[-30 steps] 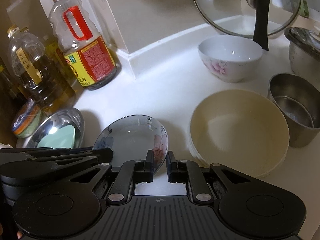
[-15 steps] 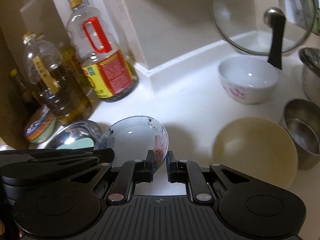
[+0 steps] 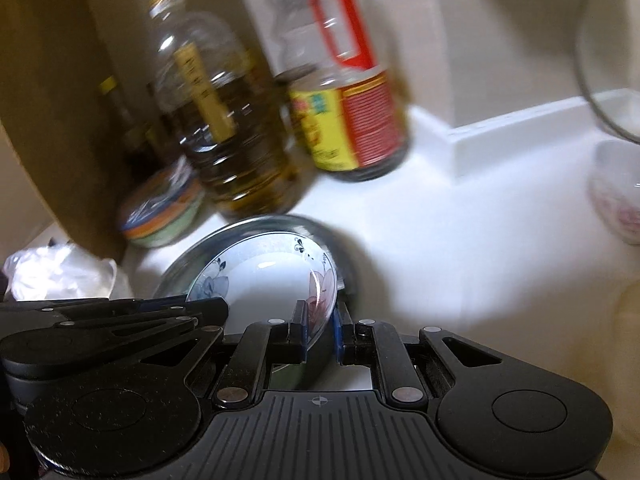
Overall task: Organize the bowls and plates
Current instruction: 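Lift the saucer onto the green tray in the basin, open both grippers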
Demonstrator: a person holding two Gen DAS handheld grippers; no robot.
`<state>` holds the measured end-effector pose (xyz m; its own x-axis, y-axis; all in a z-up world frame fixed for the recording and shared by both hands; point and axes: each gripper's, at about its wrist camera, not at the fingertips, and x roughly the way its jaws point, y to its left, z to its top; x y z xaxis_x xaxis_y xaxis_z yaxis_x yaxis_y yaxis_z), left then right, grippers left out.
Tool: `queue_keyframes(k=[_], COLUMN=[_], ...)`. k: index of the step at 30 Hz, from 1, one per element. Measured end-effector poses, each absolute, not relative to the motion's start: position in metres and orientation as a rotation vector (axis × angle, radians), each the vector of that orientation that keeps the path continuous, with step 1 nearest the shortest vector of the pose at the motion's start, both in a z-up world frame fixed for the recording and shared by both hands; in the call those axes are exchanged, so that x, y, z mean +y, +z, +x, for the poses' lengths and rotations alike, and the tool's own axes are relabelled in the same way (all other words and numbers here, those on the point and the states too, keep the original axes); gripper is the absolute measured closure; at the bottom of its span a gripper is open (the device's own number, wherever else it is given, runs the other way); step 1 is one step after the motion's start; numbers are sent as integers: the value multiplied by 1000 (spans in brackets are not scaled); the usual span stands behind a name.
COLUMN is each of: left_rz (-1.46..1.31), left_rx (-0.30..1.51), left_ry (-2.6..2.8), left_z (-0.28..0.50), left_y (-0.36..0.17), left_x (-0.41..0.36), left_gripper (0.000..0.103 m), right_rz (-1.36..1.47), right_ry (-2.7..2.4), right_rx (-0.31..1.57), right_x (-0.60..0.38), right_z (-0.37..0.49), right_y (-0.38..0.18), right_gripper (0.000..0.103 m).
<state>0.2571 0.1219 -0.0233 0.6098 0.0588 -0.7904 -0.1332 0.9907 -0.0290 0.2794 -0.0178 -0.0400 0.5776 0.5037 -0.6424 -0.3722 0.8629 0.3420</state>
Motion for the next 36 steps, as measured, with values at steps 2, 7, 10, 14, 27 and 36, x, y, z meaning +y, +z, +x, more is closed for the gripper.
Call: queue_keyframes(k=[2, 7, 10, 14, 27, 36], left_rz=[-98, -112, -121, -125, -133, -141], left_rx=[920, 943, 959, 973, 1004, 987], left_ry=[128, 143, 139, 127, 79, 63], left_z=[255, 255, 256, 260, 265, 258], left_y=[-28, -39, -45, -53, -64, -50], left_x=[131, 147, 154, 158, 166, 173], left_gripper=[88, 88, 88, 88, 88, 79], right_rz=[165, 142, 134, 130, 115, 118], right_ry=[536, 550, 548, 534, 503, 499], right_rx=[819, 844, 861, 875, 895, 814], right_x=[-7, 12, 19, 23, 31, 25], right_z=[283, 287, 291, 293, 297, 287], right_y=[-45, -55, -61, -66, -73, -58], right_gripper=[90, 90, 90, 90, 88, 61])
